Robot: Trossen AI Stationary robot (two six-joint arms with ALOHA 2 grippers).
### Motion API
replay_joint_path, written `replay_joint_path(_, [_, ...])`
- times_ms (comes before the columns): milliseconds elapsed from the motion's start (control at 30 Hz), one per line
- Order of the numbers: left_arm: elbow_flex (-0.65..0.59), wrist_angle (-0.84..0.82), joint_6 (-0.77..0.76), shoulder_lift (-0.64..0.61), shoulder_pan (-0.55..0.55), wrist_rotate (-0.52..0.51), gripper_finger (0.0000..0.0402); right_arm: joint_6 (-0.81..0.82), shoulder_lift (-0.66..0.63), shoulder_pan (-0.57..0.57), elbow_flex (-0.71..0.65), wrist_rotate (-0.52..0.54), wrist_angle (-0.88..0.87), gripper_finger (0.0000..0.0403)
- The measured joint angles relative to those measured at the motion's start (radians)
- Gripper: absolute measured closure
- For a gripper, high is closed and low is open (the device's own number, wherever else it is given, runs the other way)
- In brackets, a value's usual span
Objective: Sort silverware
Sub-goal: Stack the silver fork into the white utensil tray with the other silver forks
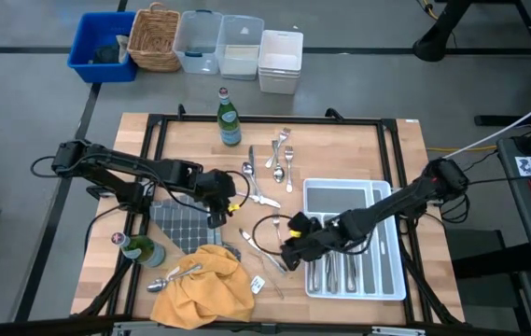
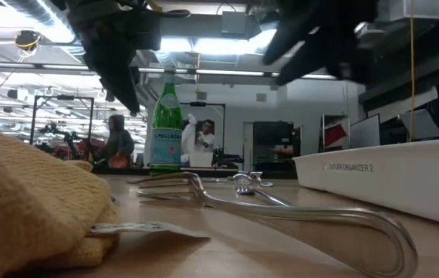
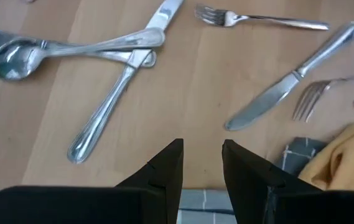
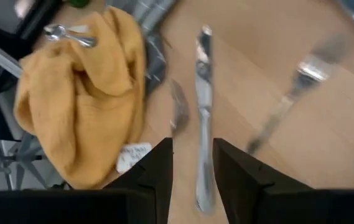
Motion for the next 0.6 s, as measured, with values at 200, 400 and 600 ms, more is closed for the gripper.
replay_joint_path(200, [0.000, 0.003, 0.055, 0.000, 0.000, 0.018, 0.0302, -0.086, 0.093, -0.030, 0.000, -0.033, 0.171, 0.0288])
replay_joint_path(400, [0.000, -0.083, -0.023, -0.017, -0.009, 0.026, 0.0302, -0.093, 0.156, -0.060, 0.000, -0.107, 0.244, 0.0288])
replay_joint_path(600, [-0.002, -0.145, -0.133, -0.100, -0.055, 0.028, 0.0317, -0.177, 0.195, -0.098, 0.000, -0.225, 0.310, 0.0288])
